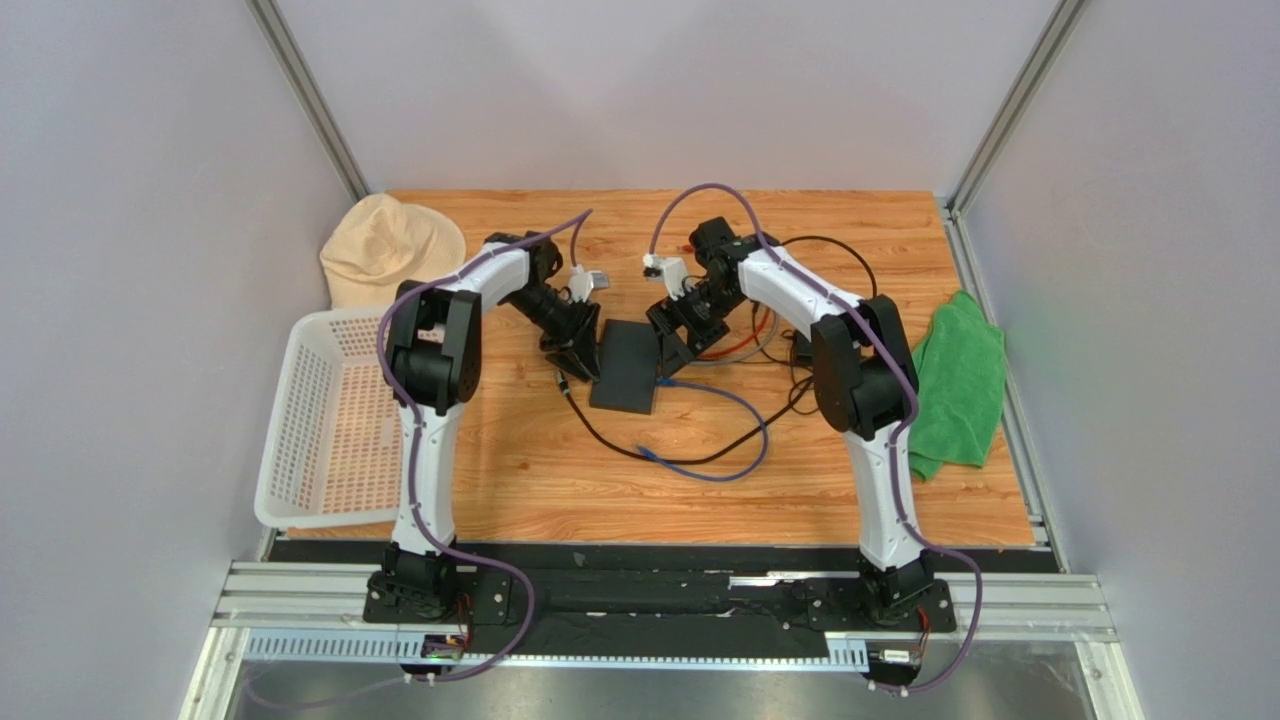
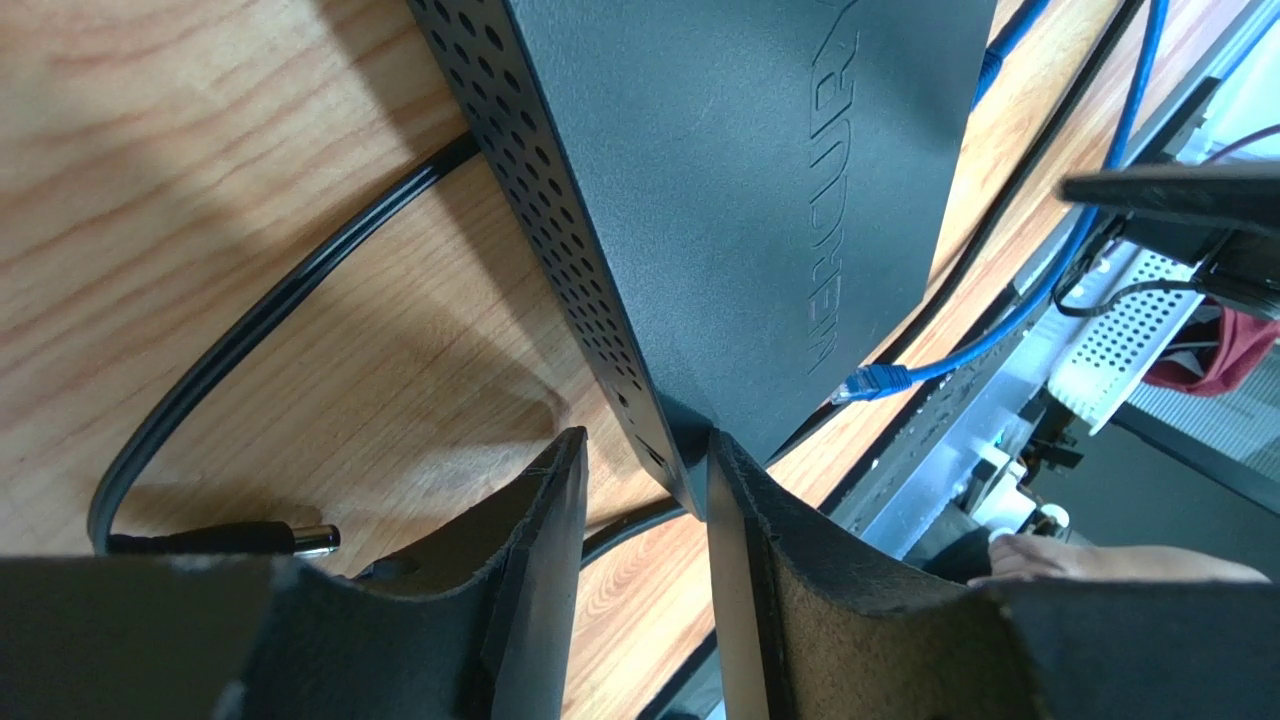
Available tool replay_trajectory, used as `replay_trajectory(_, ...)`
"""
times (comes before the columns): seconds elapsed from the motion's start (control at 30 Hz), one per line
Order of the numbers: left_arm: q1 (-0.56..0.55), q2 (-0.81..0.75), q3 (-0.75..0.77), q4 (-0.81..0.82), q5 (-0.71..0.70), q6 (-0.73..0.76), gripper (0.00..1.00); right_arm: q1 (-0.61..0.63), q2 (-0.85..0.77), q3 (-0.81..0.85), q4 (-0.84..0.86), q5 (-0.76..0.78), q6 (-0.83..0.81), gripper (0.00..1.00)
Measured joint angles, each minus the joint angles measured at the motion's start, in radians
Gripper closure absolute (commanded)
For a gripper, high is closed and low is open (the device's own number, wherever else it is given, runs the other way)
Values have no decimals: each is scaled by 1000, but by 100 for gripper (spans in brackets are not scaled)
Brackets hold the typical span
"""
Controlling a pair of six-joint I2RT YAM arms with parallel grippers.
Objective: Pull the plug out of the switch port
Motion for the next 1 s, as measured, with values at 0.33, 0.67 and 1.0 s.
replay_trajectory(0.33,-3,30,62,-48,-18,3,62,6,0,161,27,47,-3,20)
replay_trajectory(0.67,-4,80,144,-108,-12,19,67,4,82,124,21,97,-22,23)
replay_trajectory(1.0,-3,99,186,-128,-18,21,64,58,26,31,32,80,-8,23)
